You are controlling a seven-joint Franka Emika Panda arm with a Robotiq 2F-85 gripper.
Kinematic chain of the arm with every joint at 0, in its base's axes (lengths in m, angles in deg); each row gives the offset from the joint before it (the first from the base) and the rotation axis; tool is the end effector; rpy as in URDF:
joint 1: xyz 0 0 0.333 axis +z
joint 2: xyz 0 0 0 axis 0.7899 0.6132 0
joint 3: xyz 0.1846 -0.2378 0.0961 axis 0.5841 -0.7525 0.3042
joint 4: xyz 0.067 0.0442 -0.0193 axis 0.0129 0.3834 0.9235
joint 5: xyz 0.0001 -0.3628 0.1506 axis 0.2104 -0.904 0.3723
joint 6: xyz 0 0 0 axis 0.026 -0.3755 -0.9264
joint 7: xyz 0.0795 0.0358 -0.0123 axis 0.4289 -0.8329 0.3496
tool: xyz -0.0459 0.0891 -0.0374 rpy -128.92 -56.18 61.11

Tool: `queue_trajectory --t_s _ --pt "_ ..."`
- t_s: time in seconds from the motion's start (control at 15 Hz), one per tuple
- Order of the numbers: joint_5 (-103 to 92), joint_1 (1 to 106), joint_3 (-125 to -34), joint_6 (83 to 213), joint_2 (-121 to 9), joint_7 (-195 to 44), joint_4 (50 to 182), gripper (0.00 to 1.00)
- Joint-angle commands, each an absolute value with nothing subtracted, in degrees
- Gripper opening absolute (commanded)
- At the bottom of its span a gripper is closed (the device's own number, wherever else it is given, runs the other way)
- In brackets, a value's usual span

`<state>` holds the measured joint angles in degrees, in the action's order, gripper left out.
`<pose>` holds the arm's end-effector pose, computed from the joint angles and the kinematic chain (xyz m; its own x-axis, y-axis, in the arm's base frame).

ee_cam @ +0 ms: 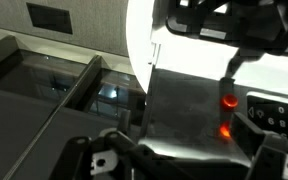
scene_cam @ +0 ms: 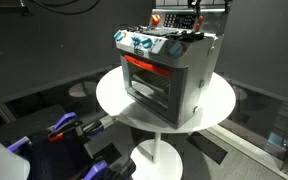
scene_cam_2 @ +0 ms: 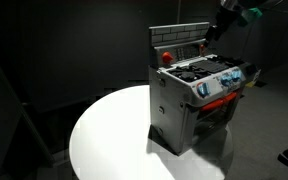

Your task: Press the orange button on the stove

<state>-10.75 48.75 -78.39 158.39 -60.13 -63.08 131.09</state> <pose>0.6441 -0.0645 0.4476 0.9018 0.1675 0.3983 0.0956 -0.9763 0.1943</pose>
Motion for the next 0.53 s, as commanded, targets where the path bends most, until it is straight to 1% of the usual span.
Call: queue_trajectory --t_s 0.0,0.47 --pt "-11.77 49.33 -78.86 157.91 -60.03 -64.82 130.13 1.0" --pt "-12.19 49.4 -78.98 158.42 -59.46 -65.0 129.65 1.0"
